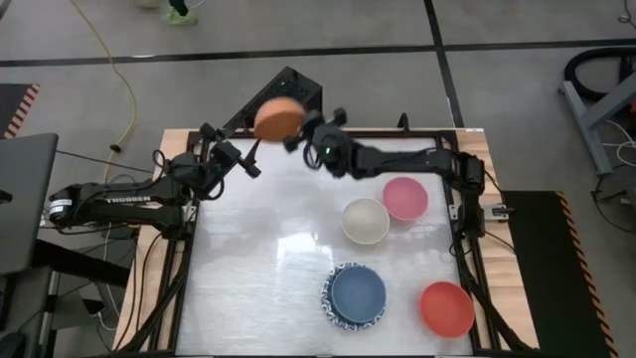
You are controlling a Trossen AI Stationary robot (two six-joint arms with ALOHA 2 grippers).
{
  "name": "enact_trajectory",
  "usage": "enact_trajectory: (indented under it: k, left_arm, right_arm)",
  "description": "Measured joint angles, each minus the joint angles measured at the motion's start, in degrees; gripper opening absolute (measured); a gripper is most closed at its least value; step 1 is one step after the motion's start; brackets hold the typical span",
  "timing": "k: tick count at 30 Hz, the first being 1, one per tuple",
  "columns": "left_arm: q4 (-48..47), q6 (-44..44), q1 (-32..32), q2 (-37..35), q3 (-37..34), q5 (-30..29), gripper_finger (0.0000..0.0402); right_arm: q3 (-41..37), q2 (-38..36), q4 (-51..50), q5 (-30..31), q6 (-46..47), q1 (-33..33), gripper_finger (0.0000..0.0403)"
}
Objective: Nest bowls inside each other
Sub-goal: Stack the brown bowl into the blue bowl
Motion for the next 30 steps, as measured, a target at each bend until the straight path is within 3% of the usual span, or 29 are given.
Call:
enact_trajectory:
  k: [5, 10, 20, 25, 30]
  left_arm:
    - [-4.2, -2.9, -0.1, 0.0, 0.0, 0.4, 0.0279]
    - [-8.3, -5.5, -0.7, 0.0, 0.0, 0.6, 0.0279]
    - [-15.5, -14.5, -2.6, 0.0, 0.0, 0.7, 0.0279]
    - [-20.7, -20.4, -3.9, 0.0, 0.0, 4.2, 0.0279]
    - [-24.6, -26.7, -4.8, 0.0, 0.0, 8.9, 0.0279]
  right_arm:
    - [0.1, -2.6, -7.6, -7.0, 6.7, -3.3, 0.0007]
    - [0.0, -6.0, -23.1, -15.2, 13.1, -7.7, 0.0007]
    - [0.1, -17.7, -53.2, -44.3, 24.5, -18.7, 0.0007]
    - [0.1, -22.5, -72.7, -48.4, 26.0, -20.0, 0.0007]
    - [0.1, -24.5, -87.9, -51.5, 29.2, -16.1, 0.0007]
